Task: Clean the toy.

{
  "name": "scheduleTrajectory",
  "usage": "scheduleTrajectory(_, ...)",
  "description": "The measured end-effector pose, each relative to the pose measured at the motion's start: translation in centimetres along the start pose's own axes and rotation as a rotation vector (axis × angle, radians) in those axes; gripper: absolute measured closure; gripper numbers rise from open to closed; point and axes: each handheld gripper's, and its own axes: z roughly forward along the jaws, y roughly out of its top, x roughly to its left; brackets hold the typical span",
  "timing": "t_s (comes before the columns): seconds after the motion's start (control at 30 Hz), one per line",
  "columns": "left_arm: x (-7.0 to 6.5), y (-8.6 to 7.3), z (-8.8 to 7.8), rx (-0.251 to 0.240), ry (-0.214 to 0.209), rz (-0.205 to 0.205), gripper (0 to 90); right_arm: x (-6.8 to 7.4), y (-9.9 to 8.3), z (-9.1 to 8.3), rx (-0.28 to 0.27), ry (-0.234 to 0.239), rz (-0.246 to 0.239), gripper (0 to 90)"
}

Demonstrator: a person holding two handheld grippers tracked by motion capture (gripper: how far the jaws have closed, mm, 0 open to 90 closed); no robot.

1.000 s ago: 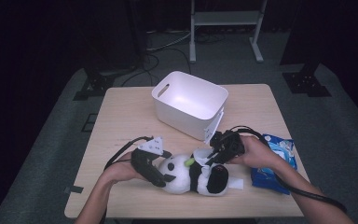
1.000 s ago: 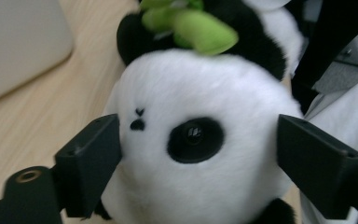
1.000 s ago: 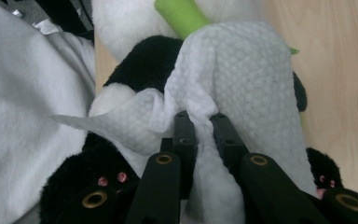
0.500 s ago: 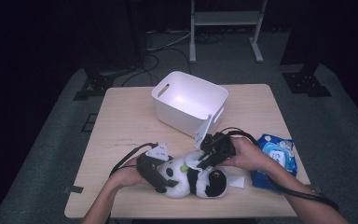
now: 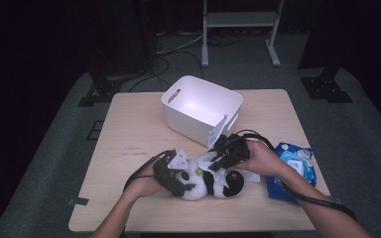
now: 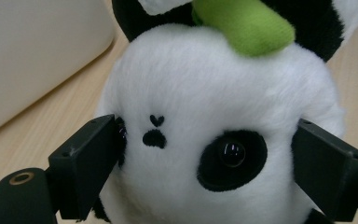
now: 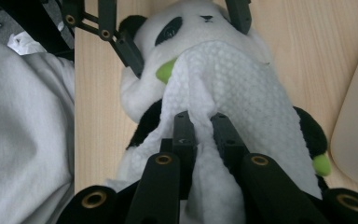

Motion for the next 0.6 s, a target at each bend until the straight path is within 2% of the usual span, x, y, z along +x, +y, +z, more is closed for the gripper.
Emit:
scheduleTrajectory(0.1, 0.0, 0.0, -0.1, -0.004, -0.005, -0.002, 12.3, 0.0, -0.5, -0.1, -0.005, 0.000, 0.000, 81.0)
scheduleTrajectory(0.13, -0.1, -0.1, -0.3, -0.008, -0.020, 0.002, 12.0, 0.1, -1.2, -0.3, -0.012, 0.005, 0.002, 81.0)
scheduleTrajectory(0.33, -0.2, -0.2, -0.6, -0.044, -0.070, -0.019, 9.7, -0.1, -3.5, -0.8, -0.016, 0.020, 0.054, 81.0)
scheduleTrajectory(0.43, -0.2, -0.2, -0.8, -0.048, -0.087, -0.009, 9.1, 0.1, -4.0, -0.7, 0.002, 0.047, 0.041, 80.9)
scheduleTrajectory(0.53, -0.2, -0.2, -0.9, -0.045, -0.092, -0.014, 8.8, 0.2, -4.1, -0.9, 0.016, 0.044, 0.042, 80.9)
scheduleTrajectory(0.57, -0.1, -0.4, -0.9, -0.056, -0.103, -0.029, 8.5, -0.3, -4.5, -1.3, 0.017, 0.020, 0.053, 81.1)
scheduleTrajectory(0.6, 0.0, -0.5, -0.9, -0.065, -0.110, -0.036, 8.4, -0.4, -4.7, -1.4, 0.020, 0.015, 0.058, 81.1)
